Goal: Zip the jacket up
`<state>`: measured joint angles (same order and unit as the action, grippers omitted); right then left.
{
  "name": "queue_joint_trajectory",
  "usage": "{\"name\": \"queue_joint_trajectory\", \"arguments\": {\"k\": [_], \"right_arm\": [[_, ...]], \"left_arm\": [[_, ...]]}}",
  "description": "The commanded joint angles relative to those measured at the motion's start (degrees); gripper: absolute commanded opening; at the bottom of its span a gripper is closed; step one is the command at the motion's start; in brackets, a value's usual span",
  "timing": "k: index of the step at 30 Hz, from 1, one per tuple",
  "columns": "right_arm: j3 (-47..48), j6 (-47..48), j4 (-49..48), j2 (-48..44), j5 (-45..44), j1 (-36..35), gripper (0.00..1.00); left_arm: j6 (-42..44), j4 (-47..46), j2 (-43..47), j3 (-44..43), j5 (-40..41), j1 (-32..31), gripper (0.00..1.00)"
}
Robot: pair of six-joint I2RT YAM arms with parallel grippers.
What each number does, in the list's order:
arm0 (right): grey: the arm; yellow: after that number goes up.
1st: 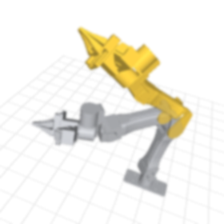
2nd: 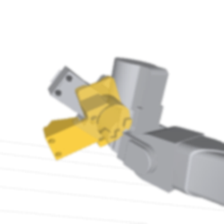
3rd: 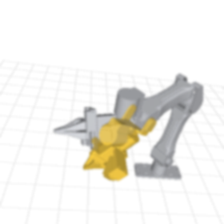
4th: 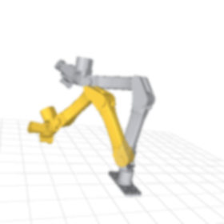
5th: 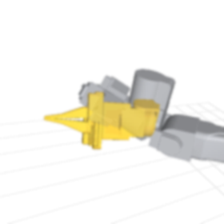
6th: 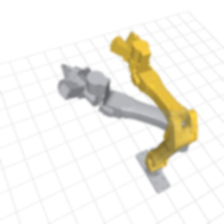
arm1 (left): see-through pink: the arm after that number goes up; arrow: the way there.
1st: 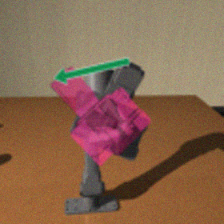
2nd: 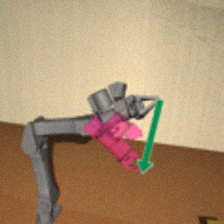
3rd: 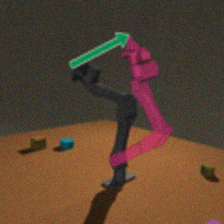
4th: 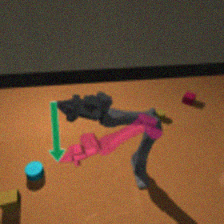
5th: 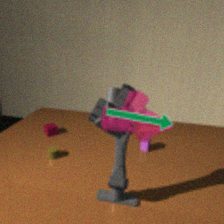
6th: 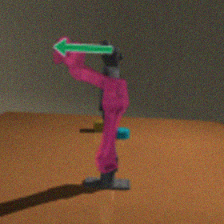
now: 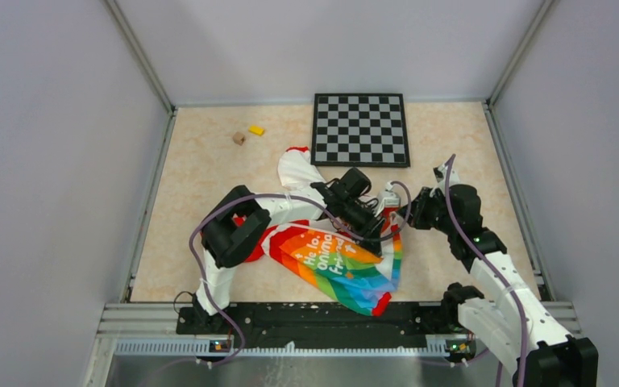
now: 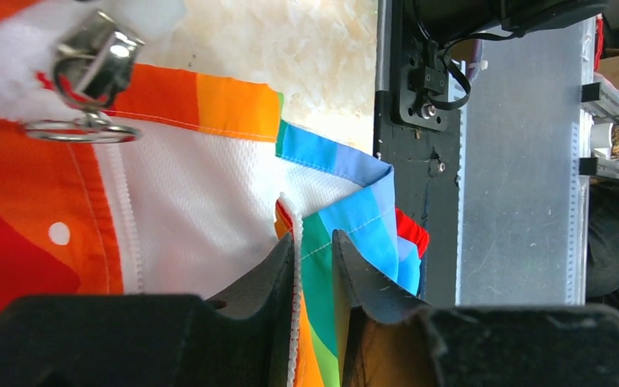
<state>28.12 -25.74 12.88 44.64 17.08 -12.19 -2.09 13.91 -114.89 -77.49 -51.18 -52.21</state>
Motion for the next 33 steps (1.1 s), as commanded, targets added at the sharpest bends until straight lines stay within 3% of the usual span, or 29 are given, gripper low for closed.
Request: {"name": "queue_joint_trajectory", "arguments": {"k": [1, 4, 8, 11, 33], "right_arm": [[0.0, -0.5, -2.0, -0.5, 0.5, 0.6, 0.0], [0.1, -0.3, -2.1, -0.5, 0.6, 0.6, 0.0], [0.0, -0.5, -2.2, -0.5, 0.8, 0.6, 0.0], [-0.2, -0.8, -2.5, -0.5, 1.0, 0.6, 0.0], [-0.3, -0.7, -2.4, -1.0, 1.8, 0.6, 0.0]], "left_arm": [[-0.6, -2.6, 1.0, 1.1, -1.0, -0.6, 0.3], [-0.3, -3.0, 3.3, 3.1, 0.0, -0.5, 0.32], [-1.4, -5.1, 6.8, 5.4, 1.1, -0.5, 0.45], [-1.6, -5.3, 7.2, 5.5, 1.6, -0.5, 0.46], [-6.1, -13.5, 3.0, 7.5, 4.7, -0.8, 0.32]]}}
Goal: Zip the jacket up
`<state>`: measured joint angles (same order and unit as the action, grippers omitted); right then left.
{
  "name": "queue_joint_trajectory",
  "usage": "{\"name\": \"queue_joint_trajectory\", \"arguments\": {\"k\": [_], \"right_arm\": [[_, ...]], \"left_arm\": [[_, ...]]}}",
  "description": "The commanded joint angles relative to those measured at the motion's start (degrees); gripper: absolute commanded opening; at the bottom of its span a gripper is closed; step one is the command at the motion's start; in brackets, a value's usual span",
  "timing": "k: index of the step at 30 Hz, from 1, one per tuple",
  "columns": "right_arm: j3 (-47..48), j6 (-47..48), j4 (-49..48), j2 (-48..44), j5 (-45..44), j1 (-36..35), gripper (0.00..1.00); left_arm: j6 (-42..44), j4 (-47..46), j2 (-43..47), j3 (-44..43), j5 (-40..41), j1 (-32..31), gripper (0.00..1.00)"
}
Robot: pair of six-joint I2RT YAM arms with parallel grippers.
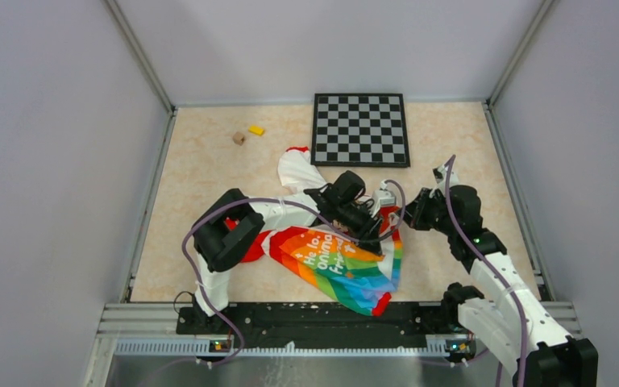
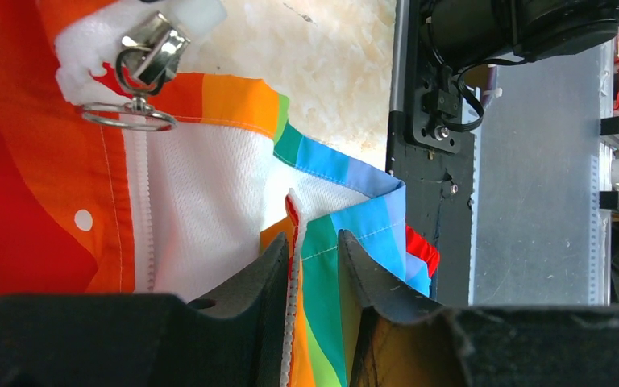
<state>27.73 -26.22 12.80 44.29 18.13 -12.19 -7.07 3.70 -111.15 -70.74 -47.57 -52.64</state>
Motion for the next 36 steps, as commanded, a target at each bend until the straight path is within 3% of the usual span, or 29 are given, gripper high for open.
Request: {"name": "queue_joint_trajectory", "arguments": {"k": [1, 19, 24, 27, 28, 32, 36], "right_arm": [[0.1, -0.2, -2.3, -0.7, 0.8, 0.6, 0.0], [0.0, -0.4, -1.7, -1.2, 1.1, 0.6, 0.0], [-0.1, -0.4, -1.8, -1.2, 1.1, 0.6, 0.0], [-0.1, -0.2, -1.8, -1.3, 1.1, 0.6, 0.0], [-0.2, 0.1, -1.9, -1.2, 1.2, 0.6, 0.0], [-1.5, 0.2, -5.2, -1.0, 4.9, 0.8, 0.0], [-4.6, -5.6, -16.6, 1.0, 20.3, 3.7, 0.0]], "left_arm": [[-1.1, -3.3, -0.8, 0.8, 1.1, -0.4, 0.32], [-0.3, -4.9, -2.4, 0.9, 3.2, -1.5, 0.28], [-0.3, -4.8, -1.9, 1.5, 3.5, -1.5, 0.17], [0.1, -4.7, -1.0, 2.4, 4.0, -1.5, 0.01], [0.0, -5.1, -0.3, 3.0, 3.9, -1.5, 0.0], [-0.3, -15.3, 7.1, 9.8, 0.0, -1.3, 0.0], [0.4, -31.5, 14.1, 21.1, 0.7, -0.8, 0.0]]}}
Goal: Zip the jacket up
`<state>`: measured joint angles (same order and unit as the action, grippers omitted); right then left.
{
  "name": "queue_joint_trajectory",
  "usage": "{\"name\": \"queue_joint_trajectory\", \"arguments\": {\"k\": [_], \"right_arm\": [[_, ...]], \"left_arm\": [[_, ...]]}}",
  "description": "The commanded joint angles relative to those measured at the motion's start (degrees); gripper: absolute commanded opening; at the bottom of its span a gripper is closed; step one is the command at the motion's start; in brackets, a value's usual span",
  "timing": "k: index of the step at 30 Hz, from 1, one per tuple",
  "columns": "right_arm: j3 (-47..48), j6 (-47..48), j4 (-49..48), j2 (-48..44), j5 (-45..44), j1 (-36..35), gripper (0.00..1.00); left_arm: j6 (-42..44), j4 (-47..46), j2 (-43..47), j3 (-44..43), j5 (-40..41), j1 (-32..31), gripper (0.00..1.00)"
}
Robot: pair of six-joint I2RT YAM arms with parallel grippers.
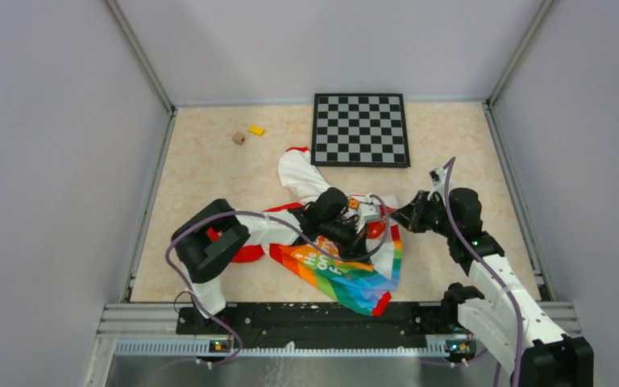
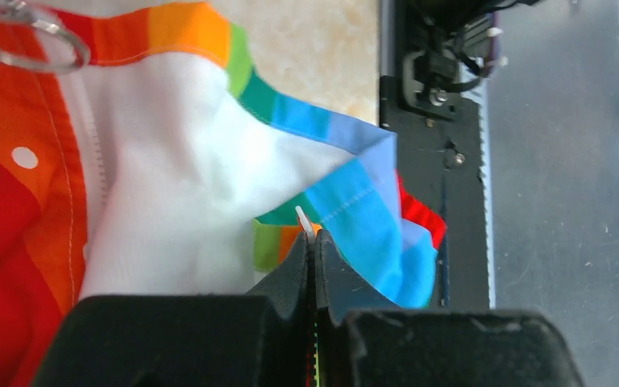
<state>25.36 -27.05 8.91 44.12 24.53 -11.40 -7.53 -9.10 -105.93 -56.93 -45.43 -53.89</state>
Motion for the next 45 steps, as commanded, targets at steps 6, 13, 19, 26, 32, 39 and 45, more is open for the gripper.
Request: {"name": "queue_joint_trajectory", "arguments": {"k": [6, 13, 19, 26, 32, 39, 45], "right_arm": [[-9.7, -14.0, -37.9, 4.2, 31.7, 6.7, 0.0], [-13.1, -26.3, -61.7, 6.1, 38.3, 6.8, 0.0], [-16.7, -27.7, -67.7, 3.4, 39.6, 6.7, 0.0], [-15.2, -21.0, -57.2, -1.5, 37.7, 5.7, 0.0], [-14.2, -17.0, -51.1, -2.0, 35.9, 5.7, 0.0], [-14.8, -17.7, -52.8, -1.8, 36.5, 5.5, 0.0], [-14.8, -17.9, -52.9, -1.6, 36.5, 5.3, 0.0]], "left_arm": [[-3.8, -39.6, 6.6, 13.5, -4.6, 5.3, 0.0], [-4.3, -59.5, 3.3, 18.5, -4.8, 8.5, 0.0], [-4.7, -67.7, 4.3, 20.7, -6.4, 9.7, 0.0], [-10.6, -76.3, 2.8, 19.0, -14.4, 9.0, 0.0], [-12.2, -78.0, 2.1, 19.0, -16.3, 8.3, 0.0], [-11.7, -77.6, 2.4, 17.9, -15.2, 8.3, 0.0], [-10.1, -77.3, 3.3, 18.8, -13.9, 8.3, 0.0]]}}
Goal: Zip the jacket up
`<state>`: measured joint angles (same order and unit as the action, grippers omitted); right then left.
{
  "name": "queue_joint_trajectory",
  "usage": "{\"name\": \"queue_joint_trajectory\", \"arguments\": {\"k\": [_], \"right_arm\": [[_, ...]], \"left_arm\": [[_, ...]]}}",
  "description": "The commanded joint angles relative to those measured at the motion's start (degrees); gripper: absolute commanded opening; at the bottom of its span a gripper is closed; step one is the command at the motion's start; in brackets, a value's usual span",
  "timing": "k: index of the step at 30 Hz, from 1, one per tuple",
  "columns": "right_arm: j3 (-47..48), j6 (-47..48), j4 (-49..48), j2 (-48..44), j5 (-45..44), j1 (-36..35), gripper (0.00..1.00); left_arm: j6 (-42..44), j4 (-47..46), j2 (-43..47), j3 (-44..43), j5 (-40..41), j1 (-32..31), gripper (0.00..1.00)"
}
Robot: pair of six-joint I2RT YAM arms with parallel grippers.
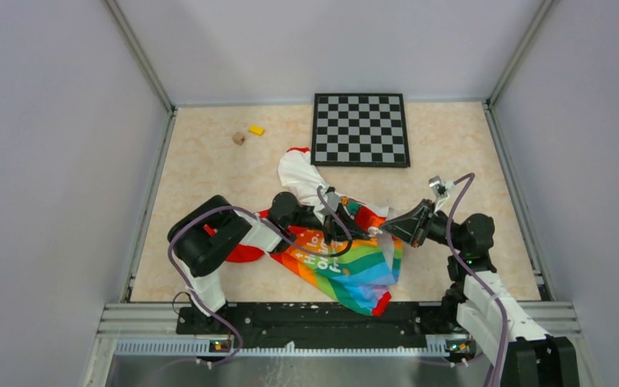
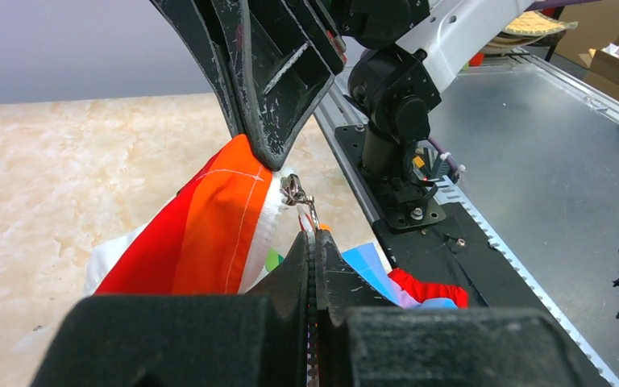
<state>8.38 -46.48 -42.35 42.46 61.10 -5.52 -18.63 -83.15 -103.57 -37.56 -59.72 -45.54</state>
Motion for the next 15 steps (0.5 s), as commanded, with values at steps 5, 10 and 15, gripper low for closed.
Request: {"name": "queue_joint_trajectory", "arguments": {"k": [5, 10, 15], "right_arm": [[2.0, 0.8, -3.0, 0.3, 0.3, -0.6, 0.0], [1.9, 1.0, -2.9, 0.3, 0.2, -0.6, 0.0], [1.4, -0.5, -5.8, 0.9, 0.6, -0.6, 0.0]], "left_arm": [[1.2, -3.1, 1.0, -0.6, 0.5, -0.1, 0.0], [1.7, -5.0, 1.6, 1.1, 1.5, 0.1, 0.0], [1.2, -6.1, 1.5, 1.4, 1.6, 0.4, 0.0]]}}
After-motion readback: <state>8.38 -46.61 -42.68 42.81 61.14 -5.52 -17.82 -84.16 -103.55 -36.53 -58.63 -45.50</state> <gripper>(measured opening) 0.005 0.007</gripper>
